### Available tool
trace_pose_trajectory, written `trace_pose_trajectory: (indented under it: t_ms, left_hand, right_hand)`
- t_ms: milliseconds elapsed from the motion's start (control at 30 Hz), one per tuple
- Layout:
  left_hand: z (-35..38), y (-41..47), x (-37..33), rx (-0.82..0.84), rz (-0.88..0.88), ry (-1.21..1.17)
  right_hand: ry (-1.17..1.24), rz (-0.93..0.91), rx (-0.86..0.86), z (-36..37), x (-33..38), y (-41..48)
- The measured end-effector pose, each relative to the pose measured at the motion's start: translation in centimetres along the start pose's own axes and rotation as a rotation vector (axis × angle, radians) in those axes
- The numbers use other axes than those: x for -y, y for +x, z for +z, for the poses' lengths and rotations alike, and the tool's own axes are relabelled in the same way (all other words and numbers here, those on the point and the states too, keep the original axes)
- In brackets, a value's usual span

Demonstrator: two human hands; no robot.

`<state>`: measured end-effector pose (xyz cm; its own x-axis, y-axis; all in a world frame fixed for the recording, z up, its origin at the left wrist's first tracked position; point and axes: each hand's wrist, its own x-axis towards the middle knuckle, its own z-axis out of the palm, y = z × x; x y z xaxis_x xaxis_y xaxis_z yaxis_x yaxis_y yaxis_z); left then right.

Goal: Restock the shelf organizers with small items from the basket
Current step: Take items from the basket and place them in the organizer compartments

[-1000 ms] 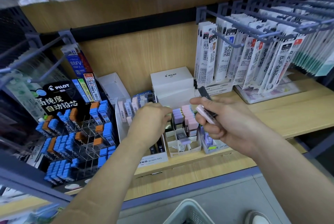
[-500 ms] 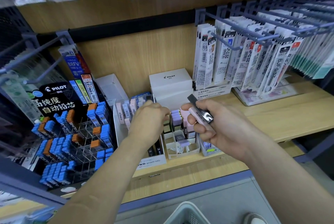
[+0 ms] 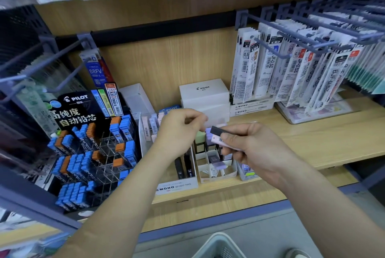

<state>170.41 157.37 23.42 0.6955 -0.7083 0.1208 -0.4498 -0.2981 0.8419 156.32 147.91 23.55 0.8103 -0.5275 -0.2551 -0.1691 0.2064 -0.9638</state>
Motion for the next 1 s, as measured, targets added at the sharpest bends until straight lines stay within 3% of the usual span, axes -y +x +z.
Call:
trace_pose_trajectory:
  t_ms: [67, 167, 300, 567, 800, 1000]
  left_hand:
    - [-0.7, -0.5, -1.2, 0.116, -0.058, -0.193]
    - [-1.2, -1.3, -2.1, 0.246, -0.04, -0.168]
    - [-1.3, -1.4, -1.6, 0.223, -0.075, -0.188]
    - [-4.1, -1.0, -1.1, 0.074, -0.099, -0.321]
    - [-6.3, -1.6, 0.4, 0.187, -0.085, 0.226]
    - [-5.9, -2.5, 3.1, 0.108, -0.082, 0.387]
  right_hand:
    - [-0.008, -0.011, -0.035, 0.1, 0.0, 0.1]
    - [0.019, -0.019, -0.028, 0.2, 0.1, 0.0]
    - [0.024, -0.02, -0.017, 0.4, 0.5, -0.3]
    - [0.392, -0.101, -0.216, -3.7, 2.7, -0.8]
    - [0.391, -0.048, -0.151, -3.0, 1.9, -1.0]
    - [0.307, -0.001, -0.108, -1.4, 1.0, -0.9]
